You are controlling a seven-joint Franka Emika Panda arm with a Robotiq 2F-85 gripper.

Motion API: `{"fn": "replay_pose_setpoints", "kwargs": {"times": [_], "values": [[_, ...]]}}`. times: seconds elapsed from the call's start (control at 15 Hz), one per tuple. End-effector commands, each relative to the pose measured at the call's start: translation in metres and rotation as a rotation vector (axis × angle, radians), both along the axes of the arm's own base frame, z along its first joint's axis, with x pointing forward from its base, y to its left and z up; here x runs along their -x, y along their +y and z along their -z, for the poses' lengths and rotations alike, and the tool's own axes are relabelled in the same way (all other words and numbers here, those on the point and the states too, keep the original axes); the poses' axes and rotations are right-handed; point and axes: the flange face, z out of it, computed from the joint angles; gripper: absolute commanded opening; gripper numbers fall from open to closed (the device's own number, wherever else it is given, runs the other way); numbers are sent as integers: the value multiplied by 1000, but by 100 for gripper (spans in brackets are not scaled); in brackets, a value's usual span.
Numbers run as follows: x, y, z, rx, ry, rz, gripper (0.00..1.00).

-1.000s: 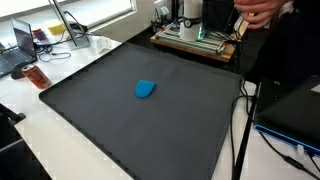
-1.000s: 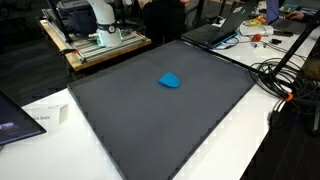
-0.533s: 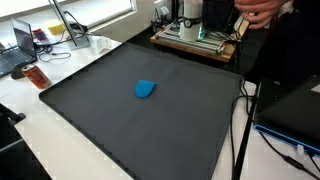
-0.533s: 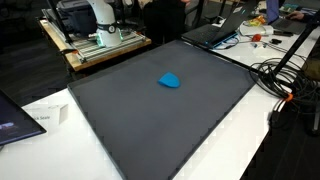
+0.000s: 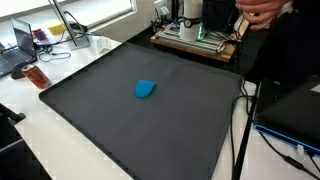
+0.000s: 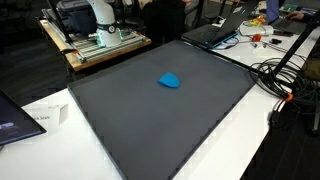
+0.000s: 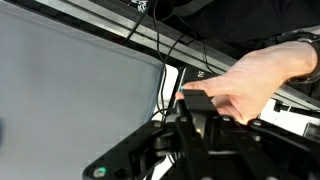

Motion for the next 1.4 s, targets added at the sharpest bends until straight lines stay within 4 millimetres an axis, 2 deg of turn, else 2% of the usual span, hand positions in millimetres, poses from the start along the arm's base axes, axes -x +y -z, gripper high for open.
{"fn": "replay_pose_setpoints", "kwargs": {"times": [0.0,0.33,0.47,0.67,0.87,1.07,1.2,1.27,1.33], "values": [[-4,3,-4,-13,22,5,3],[-5,3,-2,4,6,-15,3],[-13,-1,0,44,-18,-8,3],[-34,-13,1,112,-60,-3,3],[-57,-31,-1,179,-151,41,3],[-79,-53,5,256,-176,117,3],[-87,-74,13,337,-189,217,3],[-77,-63,11,282,-174,146,12],[-82,-70,14,304,-175,175,12]]}}
